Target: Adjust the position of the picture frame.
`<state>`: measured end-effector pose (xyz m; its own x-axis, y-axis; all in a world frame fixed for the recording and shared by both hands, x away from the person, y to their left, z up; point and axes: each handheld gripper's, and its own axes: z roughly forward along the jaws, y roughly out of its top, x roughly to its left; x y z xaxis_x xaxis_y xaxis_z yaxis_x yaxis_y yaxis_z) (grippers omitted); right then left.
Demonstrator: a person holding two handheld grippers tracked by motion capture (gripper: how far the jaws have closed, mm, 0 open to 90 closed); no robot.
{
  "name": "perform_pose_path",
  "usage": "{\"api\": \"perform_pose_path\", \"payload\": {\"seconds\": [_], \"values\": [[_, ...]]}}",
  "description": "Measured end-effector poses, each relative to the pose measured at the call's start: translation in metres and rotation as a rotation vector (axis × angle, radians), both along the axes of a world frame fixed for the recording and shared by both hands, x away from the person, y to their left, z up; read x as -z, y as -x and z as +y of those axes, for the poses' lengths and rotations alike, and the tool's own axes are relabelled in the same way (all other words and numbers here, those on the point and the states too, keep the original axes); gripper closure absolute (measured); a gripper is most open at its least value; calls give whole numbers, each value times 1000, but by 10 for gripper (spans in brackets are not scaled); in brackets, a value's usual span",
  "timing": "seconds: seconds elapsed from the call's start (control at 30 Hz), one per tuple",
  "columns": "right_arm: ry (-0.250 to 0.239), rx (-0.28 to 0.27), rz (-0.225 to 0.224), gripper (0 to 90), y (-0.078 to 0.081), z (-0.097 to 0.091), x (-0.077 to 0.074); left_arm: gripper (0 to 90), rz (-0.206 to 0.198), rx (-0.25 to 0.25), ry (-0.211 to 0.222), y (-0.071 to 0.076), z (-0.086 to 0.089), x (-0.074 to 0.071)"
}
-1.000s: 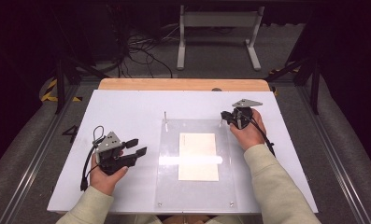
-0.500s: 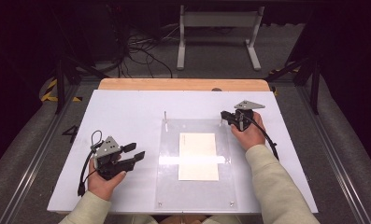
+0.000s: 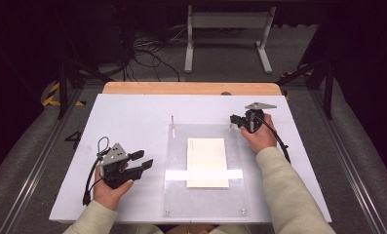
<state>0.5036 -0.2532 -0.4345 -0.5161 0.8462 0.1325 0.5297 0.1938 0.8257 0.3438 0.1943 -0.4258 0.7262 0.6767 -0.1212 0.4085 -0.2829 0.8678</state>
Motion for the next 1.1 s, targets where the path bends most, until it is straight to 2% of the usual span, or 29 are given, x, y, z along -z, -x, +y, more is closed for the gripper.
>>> {"api": "perform_pose_path", "payload": {"seconds": [0.07, 0.1, 0.17, 0.33, 0.47, 0.63, 0.7, 0.77, 0.87, 0.93, 0.97, 1.03, 1.1], "values": [[-31, 2, 24, 859, -6, -1, 1, 496, 0, -9, -5, 1, 2, 0], [-85, 7, 39, 860, -10, -5, 4, 493, -9, -14, -7, 3, 4, 0], [-115, 7, 40, 861, -13, -7, 6, 487, -9, -18, -18, 5, 5, 0], [-147, 2, 49, 861, -17, -9, 8, 471, -19, -15, -45, 8, 3, 2], [-162, -8, 46, 861, -20, -11, 10, 447, -2, 8, -27, 10, 2, 2], [-197, 2, 53, 861, -24, -12, 13, 417, -15, 25, -37, 11, 1, 2], [-223, 10, 60, 861, -25, -13, 15, 400, -1, 33, -37, 10, -1, 3], [-239, 14, 63, 860, -26, -14, 16, 382, -10, 32, -40, 11, -3, 2], [-255, 18, 71, 860, -28, -15, 17, 352, -29, 37, -51, 13, -8, 0], [-262, 20, 75, 860, -28, -15, 18, 313, -80, 35, -56, 16, -12, -4], [-262, 20, 75, 860, -28, -15, 18, 301, -80, 35, -56, 16, -12, -4], [-268, 22, 80, 860, -29, -15, 18, 286, -134, 41, -54, 19, -17, -8], [-268, 20, 83, 860, -29, -15, 18, 249, -165, 53, -51, 21, -22, -11]]}}
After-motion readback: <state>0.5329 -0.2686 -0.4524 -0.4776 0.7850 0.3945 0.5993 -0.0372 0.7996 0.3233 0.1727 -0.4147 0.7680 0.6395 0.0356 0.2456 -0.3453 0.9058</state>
